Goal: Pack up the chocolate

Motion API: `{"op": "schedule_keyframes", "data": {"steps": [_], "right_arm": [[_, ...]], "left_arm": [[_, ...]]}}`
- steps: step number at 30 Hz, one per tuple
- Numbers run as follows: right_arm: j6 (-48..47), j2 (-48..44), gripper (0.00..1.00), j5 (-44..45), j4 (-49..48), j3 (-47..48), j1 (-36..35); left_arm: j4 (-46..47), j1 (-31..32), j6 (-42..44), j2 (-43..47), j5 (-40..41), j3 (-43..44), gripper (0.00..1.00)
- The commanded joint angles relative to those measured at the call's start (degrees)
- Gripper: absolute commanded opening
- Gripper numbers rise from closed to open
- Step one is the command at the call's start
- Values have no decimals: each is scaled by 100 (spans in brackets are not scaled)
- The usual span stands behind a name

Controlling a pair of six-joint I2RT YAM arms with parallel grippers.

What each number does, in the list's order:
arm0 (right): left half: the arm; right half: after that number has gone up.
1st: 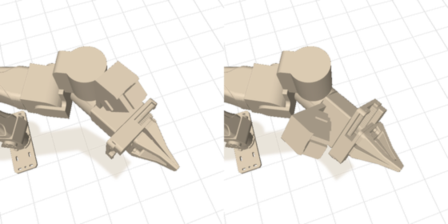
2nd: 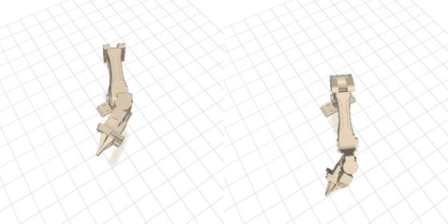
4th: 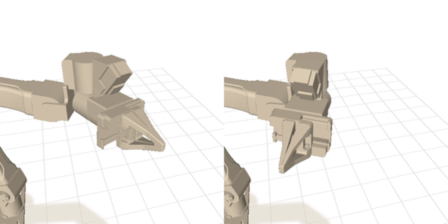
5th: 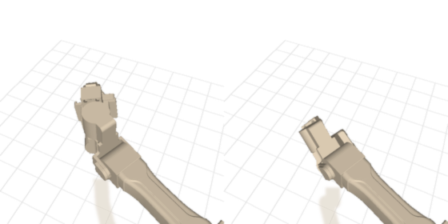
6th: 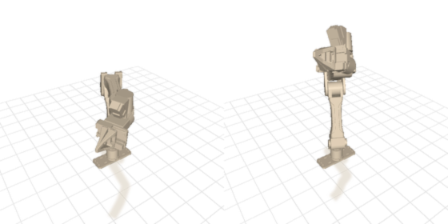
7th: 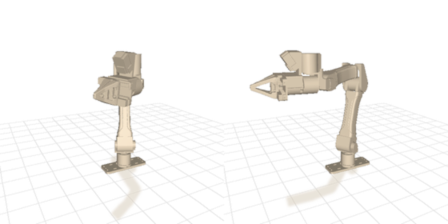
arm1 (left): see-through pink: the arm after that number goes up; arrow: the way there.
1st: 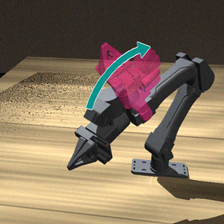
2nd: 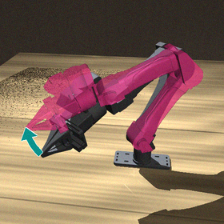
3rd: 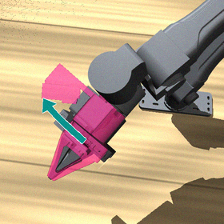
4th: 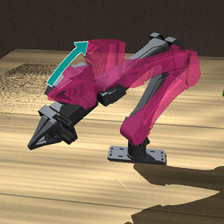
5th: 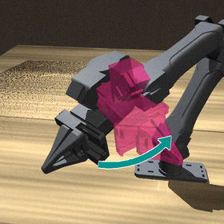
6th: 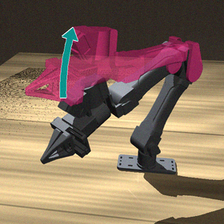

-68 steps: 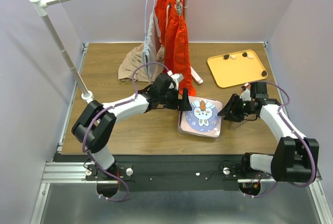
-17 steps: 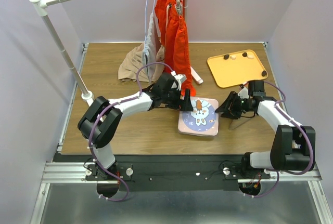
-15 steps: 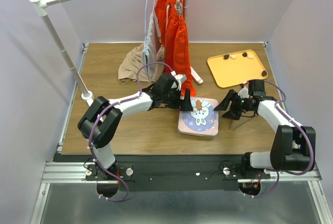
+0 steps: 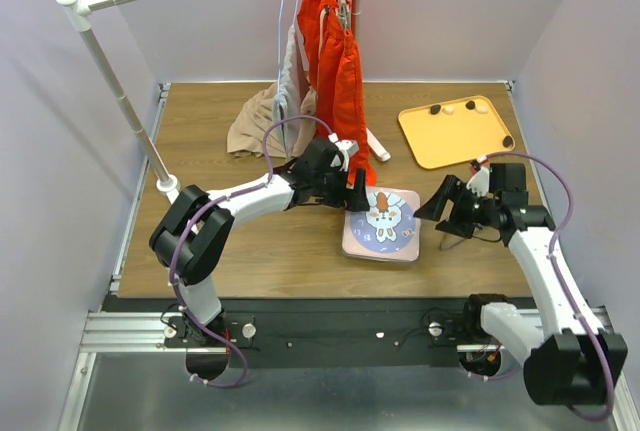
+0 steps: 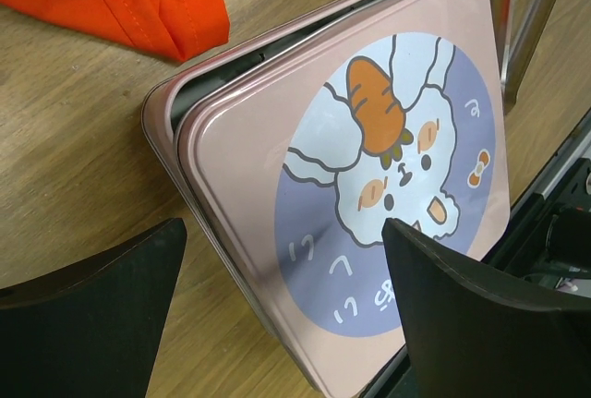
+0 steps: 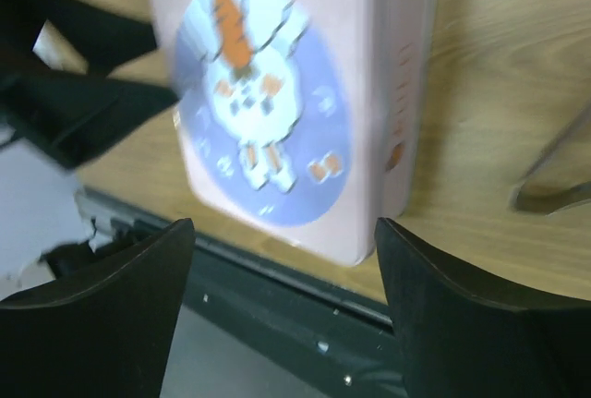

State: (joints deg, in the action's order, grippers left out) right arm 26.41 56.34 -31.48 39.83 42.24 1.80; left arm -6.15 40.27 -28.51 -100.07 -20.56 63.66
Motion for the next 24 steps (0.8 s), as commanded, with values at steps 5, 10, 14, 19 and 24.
{"op": "schedule_keyframes", "data": {"steps": [5,10,14,19,24], "right_arm": [[302,-852,86,-526,465,-23,-1680],[900,-573,86,203,-80,-146,-2912],[1243,-28,86,1071,-528,-146,-4254],[1243,606,86,1663,-599,-14,-4847],[1217,896,86,1917,-933,-119,-4900]], "left_arm": [[-70,25,109,-30,157,270,98],[-123,-19,100,-21,236,252,98],[-176,-63,118,14,324,244,98],[-237,-142,144,76,368,226,98],[-290,-221,206,93,368,235,98]]}}
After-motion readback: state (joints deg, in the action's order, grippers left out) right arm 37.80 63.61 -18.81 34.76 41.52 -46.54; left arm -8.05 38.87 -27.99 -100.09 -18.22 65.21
